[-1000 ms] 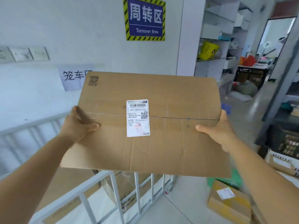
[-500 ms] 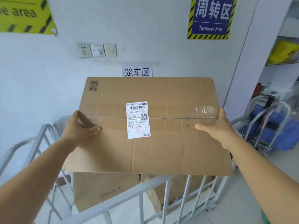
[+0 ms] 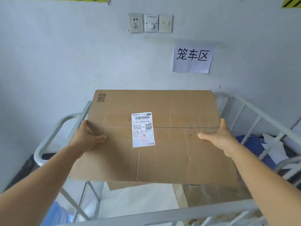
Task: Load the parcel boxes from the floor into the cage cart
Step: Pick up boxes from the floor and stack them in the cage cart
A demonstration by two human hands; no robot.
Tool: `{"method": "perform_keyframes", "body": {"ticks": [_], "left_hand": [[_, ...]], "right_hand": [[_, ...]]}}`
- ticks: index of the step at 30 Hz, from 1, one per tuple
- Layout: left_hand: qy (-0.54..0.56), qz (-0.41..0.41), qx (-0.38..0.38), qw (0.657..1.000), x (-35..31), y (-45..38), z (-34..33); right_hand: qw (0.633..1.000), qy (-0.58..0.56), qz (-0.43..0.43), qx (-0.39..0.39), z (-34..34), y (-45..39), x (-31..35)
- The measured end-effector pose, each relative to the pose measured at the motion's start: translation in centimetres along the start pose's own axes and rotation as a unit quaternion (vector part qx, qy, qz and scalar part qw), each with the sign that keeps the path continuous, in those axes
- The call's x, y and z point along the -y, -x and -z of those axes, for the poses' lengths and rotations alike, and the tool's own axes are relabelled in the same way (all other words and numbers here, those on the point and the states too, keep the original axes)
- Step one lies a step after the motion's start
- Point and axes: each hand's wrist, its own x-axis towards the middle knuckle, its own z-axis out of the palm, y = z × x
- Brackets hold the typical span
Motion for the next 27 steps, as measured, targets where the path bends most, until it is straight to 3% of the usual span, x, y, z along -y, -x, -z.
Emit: {"method": "perform_keyframes", "body": {"ticks": [14, 27], "left_hand": [[-0.089, 0.209, 0.061, 0.972, 11.0, -3.9, -5.0], [-0.158, 0.302, 0.162, 0.926, 20.5, -5.8, -8.8]], "right_hand": [[0.972, 0.068, -0.103, 0.199, -13.5, -11.1, -6.2], [0.929, 0.158, -0.222, 0.251, -21.4, -10.9, -12.2]]}}
